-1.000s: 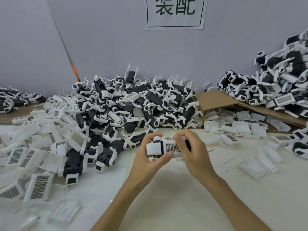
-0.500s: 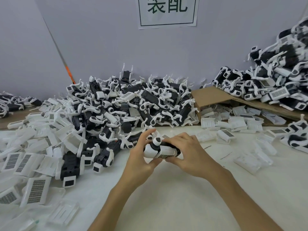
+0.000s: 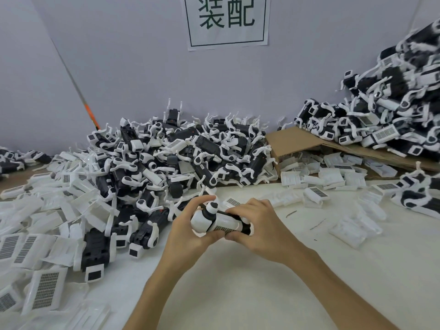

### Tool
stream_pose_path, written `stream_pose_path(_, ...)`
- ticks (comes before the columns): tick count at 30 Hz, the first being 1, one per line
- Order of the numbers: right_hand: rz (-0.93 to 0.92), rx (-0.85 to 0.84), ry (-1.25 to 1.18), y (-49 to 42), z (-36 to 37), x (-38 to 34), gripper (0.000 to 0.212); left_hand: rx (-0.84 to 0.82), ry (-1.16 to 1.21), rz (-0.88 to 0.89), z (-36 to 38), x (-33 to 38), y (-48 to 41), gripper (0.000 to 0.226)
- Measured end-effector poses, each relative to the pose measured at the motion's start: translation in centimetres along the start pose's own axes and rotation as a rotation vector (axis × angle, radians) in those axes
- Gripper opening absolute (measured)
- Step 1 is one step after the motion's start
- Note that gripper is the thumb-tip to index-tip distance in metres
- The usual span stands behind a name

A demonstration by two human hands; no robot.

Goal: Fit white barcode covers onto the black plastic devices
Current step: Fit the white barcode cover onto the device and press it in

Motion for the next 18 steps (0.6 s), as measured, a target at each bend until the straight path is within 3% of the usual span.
stream_pose_path(5, 0.049, 0.115, -0.153, 0.2, -0.6, -0.4, 0.057, 0.195, 0.205, -0.111, -0.7, -0.4, -0.1, 0.049)
stream_pose_path(11, -0.040, 0.014, -0.014, 0.4, 0.4, -1.4, 0.086, 0.246, 0.359, -0.394, -0.9, -1.0, 0.2, 0.048)
stream_pose_path(15, -0.094, 0.084, 0.014, 0.6, 0.9, -2.2, 0.067, 0.206, 0.465, -0.638, -0.1, -1.5, 1.0, 0.051)
stream_pose_path(18, -0.038, 0.185, -0.184, 0.6, -0.1, -1.6, 0.048, 0.132, 0.493, -0.637, 0.2, -1.0, 0.8, 0.059)
Point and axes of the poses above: each hand's wrist, its own y-axis away from the middle knuckle, its own z-axis out of the palm, x = y × z, the point moved 4 cm from there along -y, towards the middle knuckle, and after that the axes turned 5 degrees about z, right-handed, at the moved point
